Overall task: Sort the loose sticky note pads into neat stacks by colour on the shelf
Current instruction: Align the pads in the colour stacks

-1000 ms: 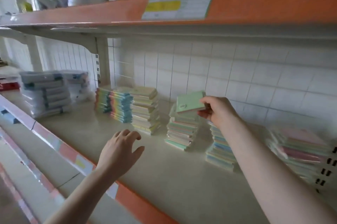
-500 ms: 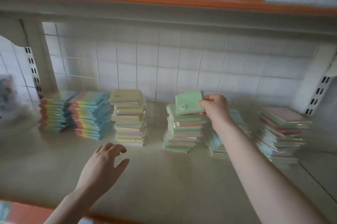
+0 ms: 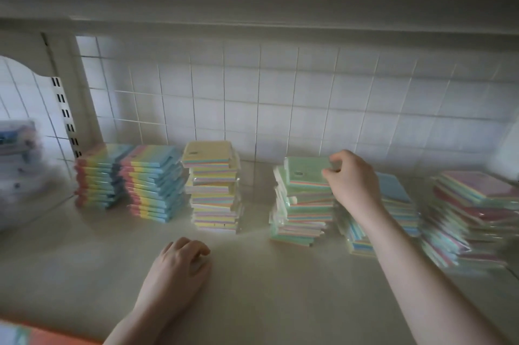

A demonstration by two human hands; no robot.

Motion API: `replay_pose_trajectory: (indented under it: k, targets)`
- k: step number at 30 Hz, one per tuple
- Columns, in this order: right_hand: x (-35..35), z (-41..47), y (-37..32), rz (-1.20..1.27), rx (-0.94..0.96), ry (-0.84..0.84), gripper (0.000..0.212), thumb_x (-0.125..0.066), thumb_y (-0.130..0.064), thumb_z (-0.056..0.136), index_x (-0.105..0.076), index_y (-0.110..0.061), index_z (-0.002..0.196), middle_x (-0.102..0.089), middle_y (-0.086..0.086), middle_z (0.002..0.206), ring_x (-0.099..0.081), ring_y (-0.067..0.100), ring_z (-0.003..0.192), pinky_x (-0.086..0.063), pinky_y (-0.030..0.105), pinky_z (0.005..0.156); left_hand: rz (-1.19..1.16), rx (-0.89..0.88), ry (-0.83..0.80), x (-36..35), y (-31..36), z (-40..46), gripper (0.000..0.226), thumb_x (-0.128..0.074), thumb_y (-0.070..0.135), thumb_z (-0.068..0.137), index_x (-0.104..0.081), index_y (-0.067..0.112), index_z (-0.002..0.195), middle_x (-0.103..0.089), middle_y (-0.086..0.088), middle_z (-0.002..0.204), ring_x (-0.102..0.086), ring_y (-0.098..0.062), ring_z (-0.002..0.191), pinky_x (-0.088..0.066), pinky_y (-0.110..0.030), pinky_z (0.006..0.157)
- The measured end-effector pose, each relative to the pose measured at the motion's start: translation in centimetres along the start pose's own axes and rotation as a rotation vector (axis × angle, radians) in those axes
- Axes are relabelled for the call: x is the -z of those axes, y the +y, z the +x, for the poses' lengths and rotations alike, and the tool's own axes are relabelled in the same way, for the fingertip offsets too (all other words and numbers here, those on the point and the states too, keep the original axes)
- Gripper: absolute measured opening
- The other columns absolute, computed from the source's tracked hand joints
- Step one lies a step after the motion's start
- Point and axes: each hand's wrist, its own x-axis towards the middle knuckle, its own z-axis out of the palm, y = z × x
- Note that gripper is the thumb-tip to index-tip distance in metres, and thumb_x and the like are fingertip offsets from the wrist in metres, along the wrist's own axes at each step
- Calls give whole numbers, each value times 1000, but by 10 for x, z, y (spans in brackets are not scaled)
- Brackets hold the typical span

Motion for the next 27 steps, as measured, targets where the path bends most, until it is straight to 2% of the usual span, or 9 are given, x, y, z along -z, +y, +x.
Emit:
replay_pose_trajectory:
  k: [6, 8, 11, 14, 17, 23, 27]
  targets:
    - [-1, -4, -1, -169, 163, 83, 30, -53, -18, 91, -57, -10, 119, -60, 17, 114, -52, 36, 107, -38, 37, 86, -11, 12, -3, 2, -5, 1, 13, -70, 19, 79, -67, 29, 87, -51, 22, 83, -57, -12, 88, -38, -21, 76]
    - [-1, -5, -4, -127, 238, 128, 28, -54, -19, 91, -60, -9, 117, -61, 17, 110, -52, 36, 104, -38, 39, 87, -33, 18, 10, 7, -4, 0, 11, -65, 29, 77, -66, 31, 88, -53, 21, 85, -59, -12, 89, -39, -21, 77]
    - [-2, -12, -17, 33, 339, 175, 23, -58, -16, 89, -64, -8, 110, -63, 17, 105, -55, 36, 100, -39, 39, 86, -20, -2, 37, 18, -10, -3, 29, -55, 45, 69, -67, 29, 90, -55, 20, 86, -59, -11, 85, -43, -24, 75]
    - [-14, -26, -31, 94, 402, 212, 17, -62, -14, 86, -66, -8, 102, -66, 16, 97, -59, 36, 93, -43, 38, 79, 54, -3, 77, 37, -23, -2, 23, -67, 36, 74, -69, 25, 94, -58, 15, 86, -62, -16, 84, -44, -27, 72]
    - [-28, -42, -50, 139, 446, 226, 15, -63, -14, 83, -68, -7, 96, -67, 15, 89, -62, 36, 85, -47, 40, 75, 115, 55, 136, 61, -39, 3, 26, -75, 24, 77, -68, 20, 102, -64, 5, 93, -62, -19, 89, -43, -27, 75]
    - [-68, -77, -95, 120, 485, 188, 14, -68, -10, 81, -67, -7, 95, -66, 14, 87, -62, 35, 83, -49, 40, 72, 171, 158, 188, 105, -95, 13, 37, -72, 27, 80, -64, 16, 114, -65, -4, 107, -60, -25, 100, -46, -34, 83]
    - [-100, -102, -136, 94, 460, 228, 15, -62, -16, 79, -67, -9, 91, -68, 13, 83, -64, 36, 77, -51, 40, 66, 229, 180, 170, 130, -138, 28, 47, -65, 34, 84, -53, 21, 127, -58, -3, 123, -53, -26, 114, -43, -35, 91]
